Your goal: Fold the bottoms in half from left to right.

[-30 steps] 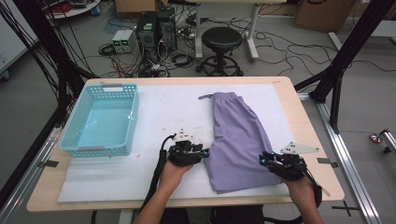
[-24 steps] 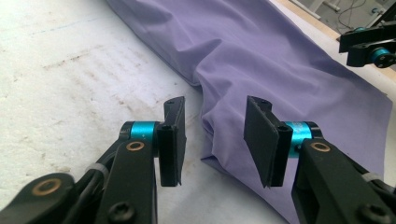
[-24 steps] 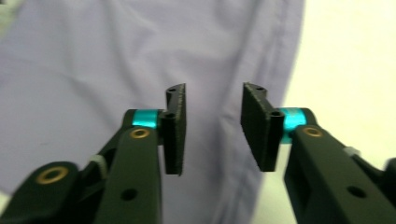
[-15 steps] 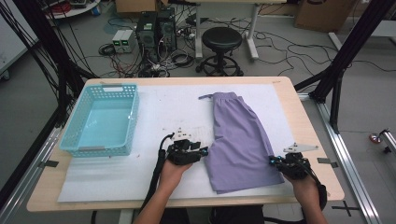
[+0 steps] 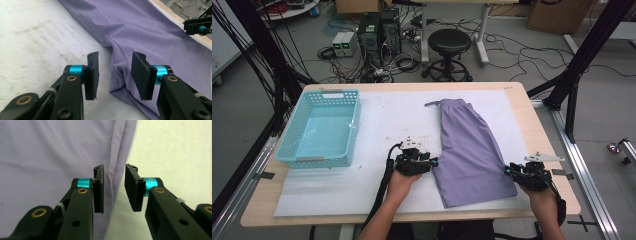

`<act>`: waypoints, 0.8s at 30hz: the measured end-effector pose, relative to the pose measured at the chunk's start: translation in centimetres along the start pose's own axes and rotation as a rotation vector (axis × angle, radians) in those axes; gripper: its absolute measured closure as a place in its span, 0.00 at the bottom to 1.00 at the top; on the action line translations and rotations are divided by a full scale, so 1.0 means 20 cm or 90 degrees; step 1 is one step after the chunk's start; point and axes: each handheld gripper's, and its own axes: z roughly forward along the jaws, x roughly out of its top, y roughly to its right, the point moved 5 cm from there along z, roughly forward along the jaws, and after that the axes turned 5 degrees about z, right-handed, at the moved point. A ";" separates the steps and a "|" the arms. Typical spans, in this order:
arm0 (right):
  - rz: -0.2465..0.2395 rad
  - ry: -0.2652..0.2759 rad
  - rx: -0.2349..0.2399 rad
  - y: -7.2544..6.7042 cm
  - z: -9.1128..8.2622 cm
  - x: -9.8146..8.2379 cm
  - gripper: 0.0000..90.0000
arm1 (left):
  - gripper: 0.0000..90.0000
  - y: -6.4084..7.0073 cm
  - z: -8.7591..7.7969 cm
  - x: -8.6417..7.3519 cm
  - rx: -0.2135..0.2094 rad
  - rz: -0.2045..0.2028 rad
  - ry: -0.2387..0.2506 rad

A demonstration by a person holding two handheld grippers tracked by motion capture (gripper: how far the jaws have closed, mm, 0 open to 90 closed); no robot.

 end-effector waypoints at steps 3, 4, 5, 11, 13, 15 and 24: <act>-0.003 -0.010 0.002 0.01 0.01 -0.01 0.78 | 0.67 0.00 0.04 -0.02 0.000 -0.015 -0.043; 0.001 -0.015 0.001 0.01 0.02 -0.02 0.78 | 0.69 0.00 0.05 -0.04 -0.001 -0.018 -0.057; 0.001 -0.020 0.000 0.02 0.02 -0.03 0.78 | 0.72 0.00 0.06 -0.04 0.001 -0.015 -0.062; 0.015 -0.032 -0.002 0.04 0.03 -0.04 0.86 | 0.90 0.04 0.07 -0.06 -0.007 -0.002 -0.078; 0.020 -0.042 0.012 0.03 0.03 -0.05 1.00 | 0.95 0.04 0.07 -0.06 -0.006 0.000 -0.084; 0.017 -0.055 0.011 0.01 0.03 -0.04 1.00 | 0.96 0.04 0.06 -0.06 -0.006 -0.006 -0.088; 0.012 -0.091 0.056 -0.03 -0.05 -0.12 1.00 | 0.96 0.07 -0.04 -0.13 -0.038 -0.001 -0.111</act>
